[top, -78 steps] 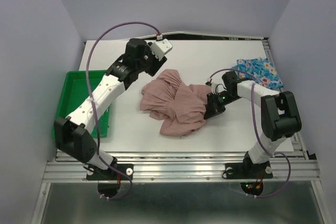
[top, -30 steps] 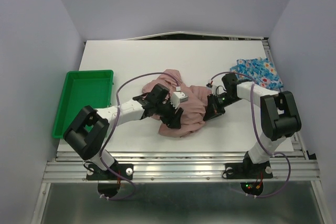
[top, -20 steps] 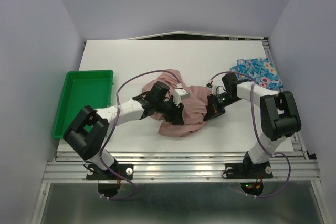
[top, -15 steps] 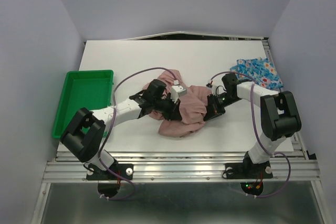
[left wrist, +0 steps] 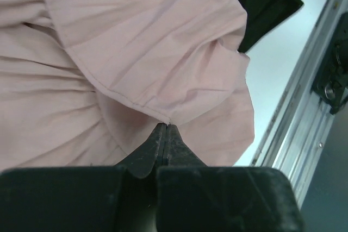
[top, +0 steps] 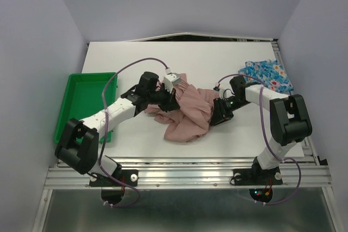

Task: Fold and stack the skirts
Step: Fold the skirt

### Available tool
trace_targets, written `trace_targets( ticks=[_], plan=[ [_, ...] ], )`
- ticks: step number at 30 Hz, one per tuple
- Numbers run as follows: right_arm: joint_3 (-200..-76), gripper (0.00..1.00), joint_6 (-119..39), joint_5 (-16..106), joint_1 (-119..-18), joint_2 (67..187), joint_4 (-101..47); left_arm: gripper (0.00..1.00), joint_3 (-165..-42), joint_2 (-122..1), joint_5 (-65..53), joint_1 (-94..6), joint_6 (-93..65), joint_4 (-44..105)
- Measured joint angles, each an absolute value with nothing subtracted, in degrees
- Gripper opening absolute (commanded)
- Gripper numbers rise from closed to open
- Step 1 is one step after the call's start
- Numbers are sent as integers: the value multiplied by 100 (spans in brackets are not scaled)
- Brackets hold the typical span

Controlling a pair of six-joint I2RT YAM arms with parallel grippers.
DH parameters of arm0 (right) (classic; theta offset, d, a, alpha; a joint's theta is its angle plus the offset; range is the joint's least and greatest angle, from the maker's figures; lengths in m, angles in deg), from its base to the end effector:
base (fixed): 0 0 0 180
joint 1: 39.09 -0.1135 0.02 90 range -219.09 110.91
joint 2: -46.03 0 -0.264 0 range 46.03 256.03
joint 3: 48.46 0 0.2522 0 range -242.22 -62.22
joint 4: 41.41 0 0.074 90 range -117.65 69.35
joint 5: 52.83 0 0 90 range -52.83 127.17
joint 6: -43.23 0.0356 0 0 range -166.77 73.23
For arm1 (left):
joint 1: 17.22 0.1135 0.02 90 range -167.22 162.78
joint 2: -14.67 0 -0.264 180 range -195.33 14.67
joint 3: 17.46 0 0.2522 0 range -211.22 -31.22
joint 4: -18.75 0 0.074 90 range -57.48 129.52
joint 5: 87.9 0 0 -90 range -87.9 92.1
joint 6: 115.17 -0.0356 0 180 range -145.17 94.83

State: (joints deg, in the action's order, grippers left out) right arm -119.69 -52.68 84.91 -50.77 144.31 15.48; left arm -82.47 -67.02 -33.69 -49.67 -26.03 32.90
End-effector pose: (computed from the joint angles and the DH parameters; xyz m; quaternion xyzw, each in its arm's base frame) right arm 0.2816 0.0851 0.1627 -0.1608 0.8992 0.4060 0.0279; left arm 0.2519 -0.1849 0.2496 0.3825 0.7494 -0.3850 0.3794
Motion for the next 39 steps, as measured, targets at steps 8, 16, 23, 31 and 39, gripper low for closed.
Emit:
trace_targets(
  ticks=[8, 16, 23, 31, 39],
  plan=[
    [-11969, 7, -5329, 8496, -5077, 14431, 1544, 0, -9630, -7252, -3050, -4604, -2946, 3626],
    [-11969, 1, -5314, 8496, -5077, 14431, 1533, 0, -10904, -8479, -2602, -4609, -3665, 4002],
    [-11969, 1, -5316, 8496, -5077, 14431, 1520, 0, -11722, -9508, -2183, -4650, -4400, 4236],
    [-11969, 1, -5316, 8505, -5077, 14431, 1520, 20, -12347, -9888, -1127, -4882, -5219, 4278],
    [-11969, 9, -5323, 8539, -5077, 14428, 1531, 46, -11595, -8682, -924, -4875, -5425, 4553]
  ],
)
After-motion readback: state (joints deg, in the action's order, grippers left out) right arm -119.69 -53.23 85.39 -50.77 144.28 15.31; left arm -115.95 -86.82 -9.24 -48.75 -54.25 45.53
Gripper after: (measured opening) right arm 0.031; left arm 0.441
